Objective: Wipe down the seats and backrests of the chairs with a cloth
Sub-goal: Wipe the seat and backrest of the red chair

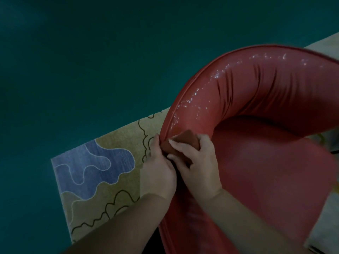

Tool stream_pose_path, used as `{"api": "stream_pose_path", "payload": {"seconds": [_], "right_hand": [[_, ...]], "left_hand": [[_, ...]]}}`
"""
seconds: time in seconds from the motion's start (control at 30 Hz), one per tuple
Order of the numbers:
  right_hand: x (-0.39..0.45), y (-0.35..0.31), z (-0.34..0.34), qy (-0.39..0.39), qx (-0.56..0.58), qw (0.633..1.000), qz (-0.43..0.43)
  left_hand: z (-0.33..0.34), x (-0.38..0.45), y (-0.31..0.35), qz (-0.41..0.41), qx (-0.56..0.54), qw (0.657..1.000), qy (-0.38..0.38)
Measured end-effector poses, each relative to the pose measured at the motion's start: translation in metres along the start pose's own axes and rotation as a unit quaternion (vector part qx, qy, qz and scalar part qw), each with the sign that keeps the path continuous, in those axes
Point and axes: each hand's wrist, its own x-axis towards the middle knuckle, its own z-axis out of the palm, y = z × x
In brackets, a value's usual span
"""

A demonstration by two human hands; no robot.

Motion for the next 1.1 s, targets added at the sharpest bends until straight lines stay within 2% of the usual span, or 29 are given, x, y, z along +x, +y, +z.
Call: {"api": "stream_pose_path", "payload": {"seconds": [0.07, 0.2, 0.37, 0.47, 0.57, 0.73, 0.83, 0.97, 1.1], "right_hand": [[0.025, 0.001, 0.001, 0.001, -0.023, 1.0, 0.001], [0.067, 0.003, 0.007, 0.058, -0.031, 0.997, 0.041], [0.026, 0.004, 0.005, 0.04, -0.003, 0.999, 0.021], [0.056, 0.008, 0.004, 0.047, -0.042, 0.998, 0.015], [0.081, 0.009, 0.009, 0.077, -0.029, 0.995, 0.059], [0.028, 0.007, 0.006, 0.052, -0.005, 0.998, 0.03], [0.053, 0.011, 0.007, 0.06, -0.032, 0.997, 0.031], [0.092, 0.014, 0.01, 0.106, -0.029, 0.99, 0.085], [0.045, 0.013, 0.008, 0.096, 0.024, 0.992, 0.076]], "left_hand": [[-0.001, -0.002, -0.001, 0.02, -0.018, 1.0, 0.006], [-0.001, -0.004, -0.004, 0.023, -0.032, 0.999, 0.009], [-0.002, -0.005, -0.004, 0.035, -0.035, 0.999, 0.009], [0.0, -0.004, -0.004, 0.034, -0.031, 0.999, 0.012], [0.002, -0.005, -0.005, 0.032, -0.027, 0.999, 0.011], [0.001, -0.005, -0.005, 0.043, -0.03, 0.999, 0.011], [0.002, -0.004, -0.007, 0.055, -0.031, 0.998, 0.021], [0.003, -0.004, -0.008, 0.059, -0.029, 0.998, 0.02], [-0.001, -0.005, -0.004, 0.067, -0.031, 0.997, 0.001]]}}
